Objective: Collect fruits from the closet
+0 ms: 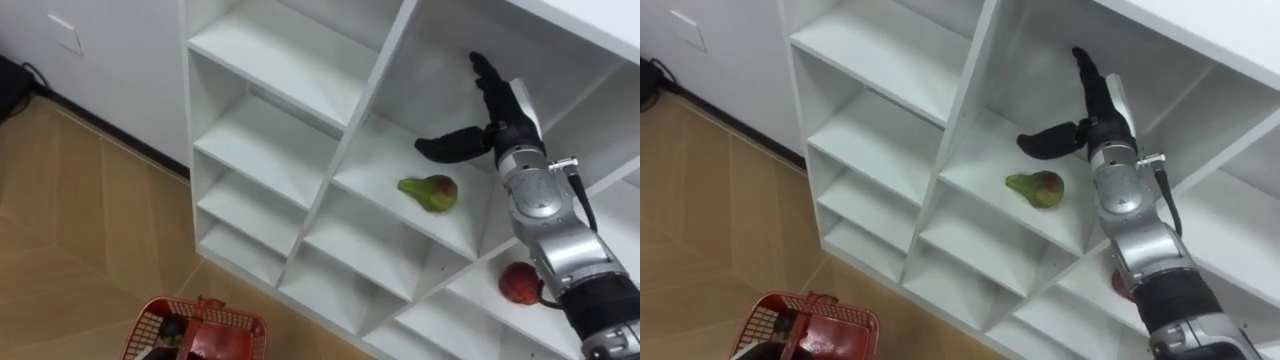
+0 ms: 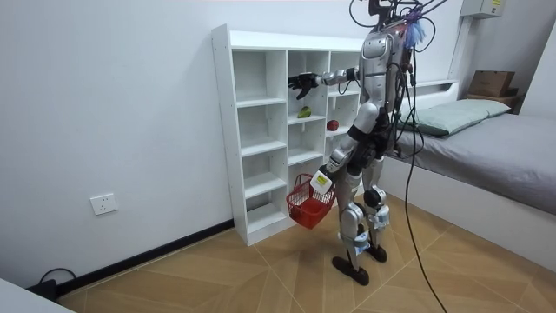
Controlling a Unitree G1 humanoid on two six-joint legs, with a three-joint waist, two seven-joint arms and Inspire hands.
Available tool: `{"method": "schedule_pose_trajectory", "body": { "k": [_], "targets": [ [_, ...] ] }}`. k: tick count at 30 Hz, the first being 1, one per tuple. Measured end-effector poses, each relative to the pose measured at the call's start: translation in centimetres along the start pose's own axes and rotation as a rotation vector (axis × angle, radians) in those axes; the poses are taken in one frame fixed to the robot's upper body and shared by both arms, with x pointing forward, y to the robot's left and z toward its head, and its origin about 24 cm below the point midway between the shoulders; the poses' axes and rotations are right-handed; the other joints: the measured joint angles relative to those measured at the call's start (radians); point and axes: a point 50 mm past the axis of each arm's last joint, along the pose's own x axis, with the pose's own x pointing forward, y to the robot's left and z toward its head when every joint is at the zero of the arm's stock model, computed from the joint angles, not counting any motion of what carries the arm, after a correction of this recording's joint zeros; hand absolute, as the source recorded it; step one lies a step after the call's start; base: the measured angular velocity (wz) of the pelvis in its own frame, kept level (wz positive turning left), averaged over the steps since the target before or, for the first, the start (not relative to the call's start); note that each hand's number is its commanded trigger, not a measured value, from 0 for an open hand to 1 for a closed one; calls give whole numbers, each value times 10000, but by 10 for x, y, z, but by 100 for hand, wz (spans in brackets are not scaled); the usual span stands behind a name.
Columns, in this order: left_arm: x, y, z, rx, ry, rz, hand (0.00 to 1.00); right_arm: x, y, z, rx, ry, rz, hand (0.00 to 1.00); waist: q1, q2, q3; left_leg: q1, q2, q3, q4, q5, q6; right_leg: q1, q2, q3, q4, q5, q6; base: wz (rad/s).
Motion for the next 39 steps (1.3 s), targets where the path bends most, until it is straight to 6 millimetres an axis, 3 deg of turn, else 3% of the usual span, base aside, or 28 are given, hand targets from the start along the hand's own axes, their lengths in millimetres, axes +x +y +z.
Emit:
{"method": "schedule_pose_trajectory", "body": {
  "k": [9, 15, 25, 26, 35, 39],
  "targets": [
    [0, 1, 2, 189, 28, 31, 100, -1, 0, -11, 484, 521, -24, 0, -79, 228, -144, 41, -11, 5, 157, 3, 1, 71, -3, 20, 9, 3, -5, 0],
    [0, 0, 2, 178, 43, 22, 100, -8, 1, -27, 604, 1092, 24, 0, -130, 235, -140, 28, -7, 4, 153, 2, -1, 79, 0, 15, 23, 8, -13, 0],
    [0, 0, 2, 107, 22, 36, 100, -13, 2, -33, 203, 1192, -17, 0, -240, 302, -106, -185, 0, 35, 196, -2, -1, -128, 10, 149, 31, 36, -57, -1],
    [0, 0, 2, 124, 6, 22, 100, -13, 1, -33, 108, 1175, -52, 0, -243, 360, -63, -238, -3, 40, 223, -3, -1, -156, 14, 152, 26, 39, -63, 0],
    [1, -10, 12, 635, -334, -301, 100, -13, 2, -35, 72, 1266, -341, 0, -221, 786, -94, -412, -7, 97, 216, -6, 9, -347, 10, 249, 27, 41, -65, 0],
    [1, -14, 12, 733, -311, -421, 100, -14, 2, -37, 129, 1372, -369, 0, -166, 805, -127, -508, -1, 120, 101, 26, 9, -513, 7, 268, 37, 41, -64, 0]
  ]
}}
